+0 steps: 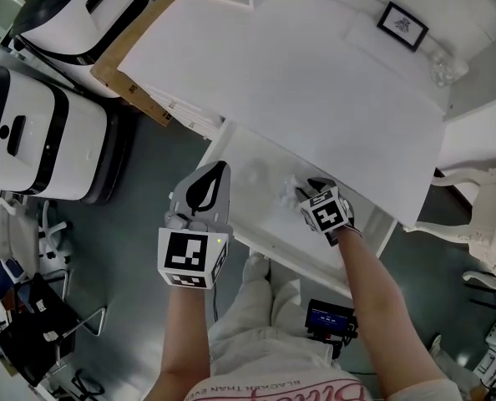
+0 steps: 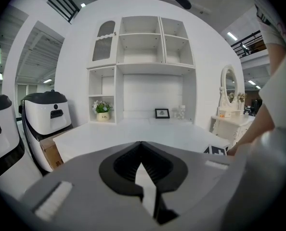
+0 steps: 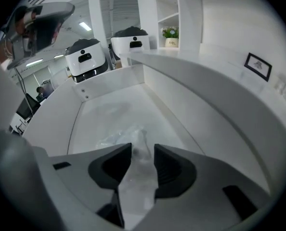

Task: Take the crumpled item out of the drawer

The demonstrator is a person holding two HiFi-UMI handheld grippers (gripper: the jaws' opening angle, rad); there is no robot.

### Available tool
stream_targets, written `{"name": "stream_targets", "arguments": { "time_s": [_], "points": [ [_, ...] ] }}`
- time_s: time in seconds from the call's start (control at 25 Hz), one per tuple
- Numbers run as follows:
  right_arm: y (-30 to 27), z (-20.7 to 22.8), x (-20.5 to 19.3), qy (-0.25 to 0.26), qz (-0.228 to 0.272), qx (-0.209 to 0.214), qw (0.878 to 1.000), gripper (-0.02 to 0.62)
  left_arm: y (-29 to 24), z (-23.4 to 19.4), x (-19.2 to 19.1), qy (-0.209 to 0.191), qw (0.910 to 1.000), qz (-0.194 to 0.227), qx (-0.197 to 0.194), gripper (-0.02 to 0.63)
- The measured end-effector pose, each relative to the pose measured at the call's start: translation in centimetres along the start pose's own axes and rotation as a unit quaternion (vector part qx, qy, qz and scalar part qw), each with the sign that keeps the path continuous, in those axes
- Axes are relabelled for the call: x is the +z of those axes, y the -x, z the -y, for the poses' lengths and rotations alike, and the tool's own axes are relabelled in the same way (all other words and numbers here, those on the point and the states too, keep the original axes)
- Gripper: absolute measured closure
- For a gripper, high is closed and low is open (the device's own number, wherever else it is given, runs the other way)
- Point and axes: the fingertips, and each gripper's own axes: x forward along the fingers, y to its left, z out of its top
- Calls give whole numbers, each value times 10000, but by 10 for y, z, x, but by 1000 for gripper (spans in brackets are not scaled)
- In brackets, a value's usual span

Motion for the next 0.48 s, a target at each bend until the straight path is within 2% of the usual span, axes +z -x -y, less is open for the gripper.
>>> {"name": "stream_targets", "arguments": {
  "time_s": [0.24,0.48],
  "points": [
    [-10,0,-4,-94,-146,191,9997,440,1,-1,-6,6,10000,-53,-31,600],
    [-12,-2,-5,-129,-245,112,9996,455,2,-4,-7,44,10000,-73,-45,600]
  ]
}}
